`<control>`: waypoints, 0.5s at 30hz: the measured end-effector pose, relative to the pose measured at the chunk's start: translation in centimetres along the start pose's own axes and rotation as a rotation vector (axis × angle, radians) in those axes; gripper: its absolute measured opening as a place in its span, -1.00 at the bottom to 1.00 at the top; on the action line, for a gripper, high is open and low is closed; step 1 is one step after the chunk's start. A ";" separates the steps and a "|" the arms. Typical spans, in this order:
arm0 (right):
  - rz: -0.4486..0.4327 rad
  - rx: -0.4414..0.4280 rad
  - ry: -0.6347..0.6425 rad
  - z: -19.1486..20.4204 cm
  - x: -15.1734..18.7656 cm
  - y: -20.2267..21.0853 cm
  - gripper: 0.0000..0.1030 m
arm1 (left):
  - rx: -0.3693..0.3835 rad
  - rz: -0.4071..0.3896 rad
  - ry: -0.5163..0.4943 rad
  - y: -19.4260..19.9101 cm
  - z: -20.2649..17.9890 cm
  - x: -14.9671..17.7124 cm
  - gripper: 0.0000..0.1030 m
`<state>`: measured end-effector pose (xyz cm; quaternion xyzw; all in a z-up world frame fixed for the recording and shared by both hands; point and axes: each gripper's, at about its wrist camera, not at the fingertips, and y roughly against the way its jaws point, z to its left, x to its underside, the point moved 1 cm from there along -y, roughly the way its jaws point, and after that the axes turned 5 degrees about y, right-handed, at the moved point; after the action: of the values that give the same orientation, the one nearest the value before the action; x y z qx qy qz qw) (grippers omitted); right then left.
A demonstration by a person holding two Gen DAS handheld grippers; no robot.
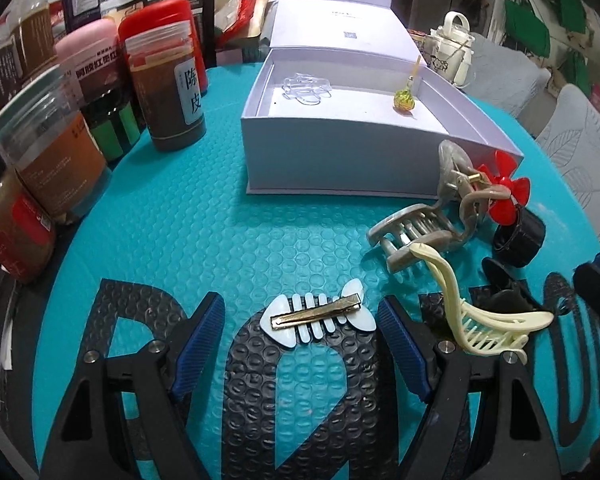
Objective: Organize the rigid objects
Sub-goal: 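Lower the left tool onto the white fish-shaped clip and close it, then close right tool on the black fabric roll while left tool holds the fish clip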
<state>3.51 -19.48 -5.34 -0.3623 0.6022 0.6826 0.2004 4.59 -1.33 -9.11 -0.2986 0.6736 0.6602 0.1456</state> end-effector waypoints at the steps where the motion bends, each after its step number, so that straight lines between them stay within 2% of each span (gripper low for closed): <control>1: 0.000 0.001 -0.003 -0.1 0.0 0.0 0.52 | 0.005 -0.002 -0.001 0.0 0.0 0.0 0.52; 2: 0.001 0.001 -0.007 -0.2 0.0 0.0 0.52 | 0.009 -0.003 -0.007 0.1 0.0 0.0 0.42; 3: 0.002 0.000 -0.009 -0.3 0.1 0.0 0.52 | 0.010 -0.006 -0.012 0.2 0.0 0.0 0.24; 5: 0.003 -0.001 -0.012 -0.3 0.1 0.0 0.52 | 0.016 -0.008 -0.018 0.2 -0.1 -0.1 0.11; 15: -0.007 0.001 0.012 0.4 -0.1 0.1 0.52 | 0.115 0.001 -0.010 0.9 1.0 -0.1 0.10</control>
<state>3.39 -19.10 -5.15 -0.3682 0.6025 0.6796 0.1992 3.94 -0.40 -8.46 -0.2864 0.7098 0.6219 0.1656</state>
